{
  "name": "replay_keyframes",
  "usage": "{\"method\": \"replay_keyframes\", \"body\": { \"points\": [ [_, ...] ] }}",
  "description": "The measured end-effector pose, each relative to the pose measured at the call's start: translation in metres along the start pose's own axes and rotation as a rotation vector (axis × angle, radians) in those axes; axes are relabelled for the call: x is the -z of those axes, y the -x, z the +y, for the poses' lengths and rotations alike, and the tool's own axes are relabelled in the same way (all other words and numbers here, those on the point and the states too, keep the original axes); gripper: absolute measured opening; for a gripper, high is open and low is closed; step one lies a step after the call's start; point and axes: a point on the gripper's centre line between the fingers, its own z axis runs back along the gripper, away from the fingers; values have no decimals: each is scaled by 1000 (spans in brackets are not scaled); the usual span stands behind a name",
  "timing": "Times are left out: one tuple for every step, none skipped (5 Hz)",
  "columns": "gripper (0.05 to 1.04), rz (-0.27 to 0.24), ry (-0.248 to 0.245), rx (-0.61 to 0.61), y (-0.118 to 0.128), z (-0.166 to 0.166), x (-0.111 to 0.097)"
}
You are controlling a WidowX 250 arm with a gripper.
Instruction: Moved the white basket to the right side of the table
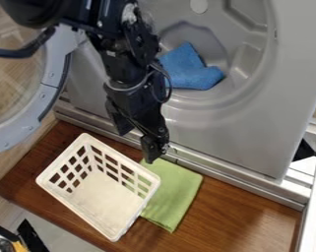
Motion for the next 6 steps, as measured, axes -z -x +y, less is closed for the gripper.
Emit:
{"method": "replay_keyframes", "body": {
  "points": [
    [1000, 15, 8, -9, 2, -1, 3],
    [1000, 36, 62, -46, 3, -23, 7],
    [1000, 36, 73, -65, 13, -37, 15],
    [1000, 70, 57, -80, 22, -49, 27],
    [1000, 121, 30, -123, 38, -52, 45],
    [1000, 166, -4, -150, 46, -48, 61]
  ]
}}
